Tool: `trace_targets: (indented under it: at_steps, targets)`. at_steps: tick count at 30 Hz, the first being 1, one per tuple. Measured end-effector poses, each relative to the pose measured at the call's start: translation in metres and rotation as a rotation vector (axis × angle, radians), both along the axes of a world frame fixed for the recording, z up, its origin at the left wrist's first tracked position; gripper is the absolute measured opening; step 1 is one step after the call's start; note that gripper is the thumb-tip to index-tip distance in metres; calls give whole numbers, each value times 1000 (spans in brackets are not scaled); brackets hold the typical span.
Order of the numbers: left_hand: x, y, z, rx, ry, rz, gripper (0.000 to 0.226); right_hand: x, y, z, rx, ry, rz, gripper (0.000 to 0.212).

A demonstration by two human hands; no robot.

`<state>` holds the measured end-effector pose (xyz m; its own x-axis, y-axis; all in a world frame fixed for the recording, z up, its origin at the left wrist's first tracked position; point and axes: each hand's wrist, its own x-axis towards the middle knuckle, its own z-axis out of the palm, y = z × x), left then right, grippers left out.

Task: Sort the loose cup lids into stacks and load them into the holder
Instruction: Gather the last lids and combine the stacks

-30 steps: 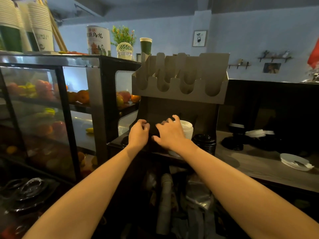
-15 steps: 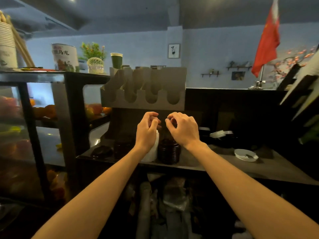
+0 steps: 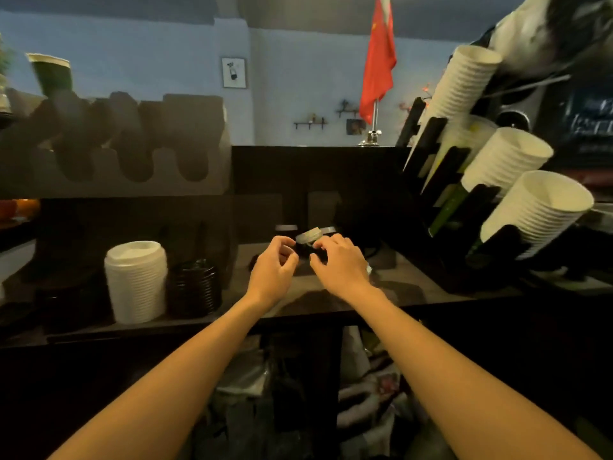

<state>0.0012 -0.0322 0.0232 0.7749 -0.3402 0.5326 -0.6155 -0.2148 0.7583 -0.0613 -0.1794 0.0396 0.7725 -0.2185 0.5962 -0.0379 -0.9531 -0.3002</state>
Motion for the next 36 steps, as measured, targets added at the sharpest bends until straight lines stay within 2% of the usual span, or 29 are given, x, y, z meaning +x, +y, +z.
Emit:
trace_targets:
  at_steps: [4, 8, 12, 14, 17, 22, 27, 29, 33, 36]
  targets:
    - [20, -24, -13, 227, -30, 4, 34, 13, -20, -24, -67, 128, -37, 41]
    - [39, -42, -19, 375, -155, 96, 41, 31, -30, -39, -100, 261, -172, 53]
    - [59, -64, -17, 463, -241, 192, 46, 51, -36, -35, -55, 353, -106, 49]
    - [71, -76, -17, 473, -233, 216, 46, 61, -39, -31, -44, 345, -51, 50]
    - [90, -92, -18, 376, -218, 251, 41, 75, -42, -29, -56, 306, -11, 54]
    - [121, -113, -8, 333, -145, 370, 39, 97, -50, -32, -98, 112, -6, 50]
    - [149, -125, -17, 251, -264, 316, 27, 114, -60, -32, -99, -56, -70, 37]
    - [159, -129, -18, 284, -269, 318, 25, 120, -63, -34, -141, -68, -71, 33]
    - [172, -136, -22, 467, -199, 222, 53, 127, -66, -36, -131, -59, -43, 27]
    - [176, -137, -24, 534, -169, 154, 46, 126, -68, -36, -106, -25, -42, 30]
